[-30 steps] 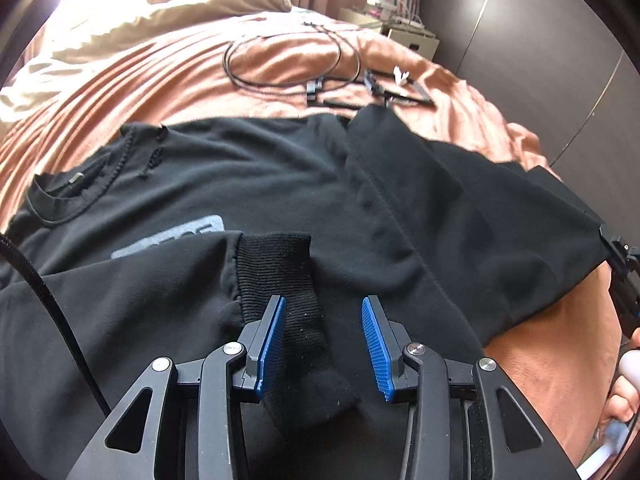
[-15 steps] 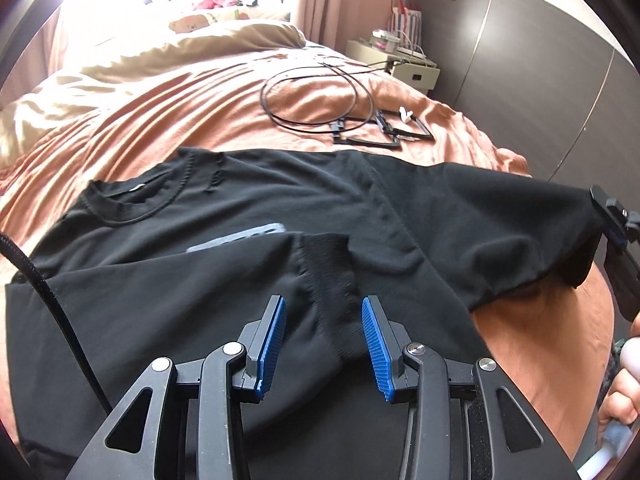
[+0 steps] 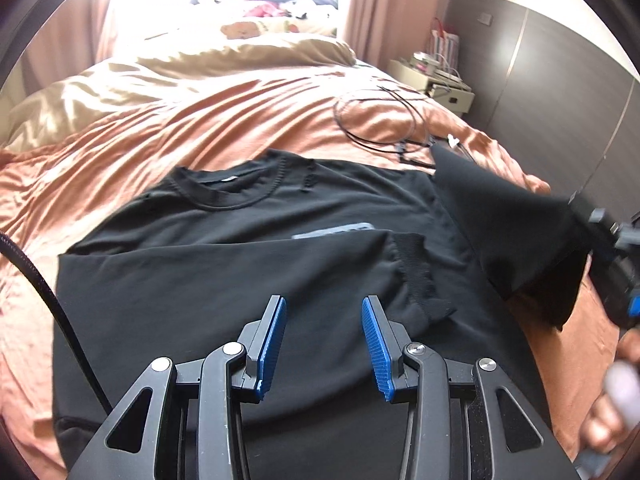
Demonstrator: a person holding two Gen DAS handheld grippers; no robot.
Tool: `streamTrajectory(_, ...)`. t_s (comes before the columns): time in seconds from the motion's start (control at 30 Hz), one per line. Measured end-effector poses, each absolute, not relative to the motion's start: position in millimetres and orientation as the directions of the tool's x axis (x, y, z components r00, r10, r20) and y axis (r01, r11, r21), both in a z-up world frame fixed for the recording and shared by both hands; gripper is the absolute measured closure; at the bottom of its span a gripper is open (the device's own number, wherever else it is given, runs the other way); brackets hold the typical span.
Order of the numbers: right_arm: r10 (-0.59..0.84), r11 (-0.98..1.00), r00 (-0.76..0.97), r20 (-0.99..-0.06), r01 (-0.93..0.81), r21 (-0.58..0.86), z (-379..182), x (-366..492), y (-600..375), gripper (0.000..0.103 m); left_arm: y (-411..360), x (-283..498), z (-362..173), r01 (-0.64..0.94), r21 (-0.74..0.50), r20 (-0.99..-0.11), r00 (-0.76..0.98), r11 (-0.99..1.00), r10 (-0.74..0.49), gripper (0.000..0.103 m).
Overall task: Fold small clothes
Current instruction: 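Lay the held sleeve across the sweatshirt body with the right gripper, release, then move the open left gripper to the ribbed cuff of the folded sleeve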
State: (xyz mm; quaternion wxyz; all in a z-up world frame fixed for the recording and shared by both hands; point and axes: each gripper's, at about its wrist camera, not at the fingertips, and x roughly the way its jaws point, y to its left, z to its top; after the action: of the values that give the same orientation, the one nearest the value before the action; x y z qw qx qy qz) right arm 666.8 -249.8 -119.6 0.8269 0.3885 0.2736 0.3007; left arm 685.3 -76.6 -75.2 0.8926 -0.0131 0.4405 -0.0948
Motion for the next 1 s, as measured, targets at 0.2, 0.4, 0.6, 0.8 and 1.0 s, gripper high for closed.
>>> streamTrajectory(0.2, 0.749, 0.568, 0.559, -0.355, -0.268, 0.778, -144, 709, -189, 0.102, -53, 678, -71, 0.112, -0.1, -0.787, 0.599, 0.989, -0.148, 0.061)
streamTrajectory(0.4, 0.717, 0.664, 0.405, -0.568, -0.149, 0.733, -171, 742, -148, 0.087, -44, 672, -66, 0.089, -0.091, -0.794, 0.594, 0.992, -0.126, 0.06)
streamTrajectory(0.6, 0.731, 0.659, 0.39, -0.56, -0.191, 0.727, -151, 760, -151, 0.041, -48, 664, -53, 0.094, -0.065, -0.79, 0.603, 0.993, -0.109, 0.06)
streamTrajectory(0.8, 0.704, 0.677, 0.433, -0.563, -0.168, 0.716, -137, 763, -195, 0.041, -67, 660, -39, 0.13, -0.039, -0.788, 0.606, 0.991, -0.111, 0.06)
streamTrajectory(1.0, 0.672, 0.679, 0.509, -0.538, -0.133, 0.722, -128, 759, -244, 0.041, -97, 661, -32, 0.177, -0.053, -0.773, 0.615, 0.983, -0.153, 0.056)
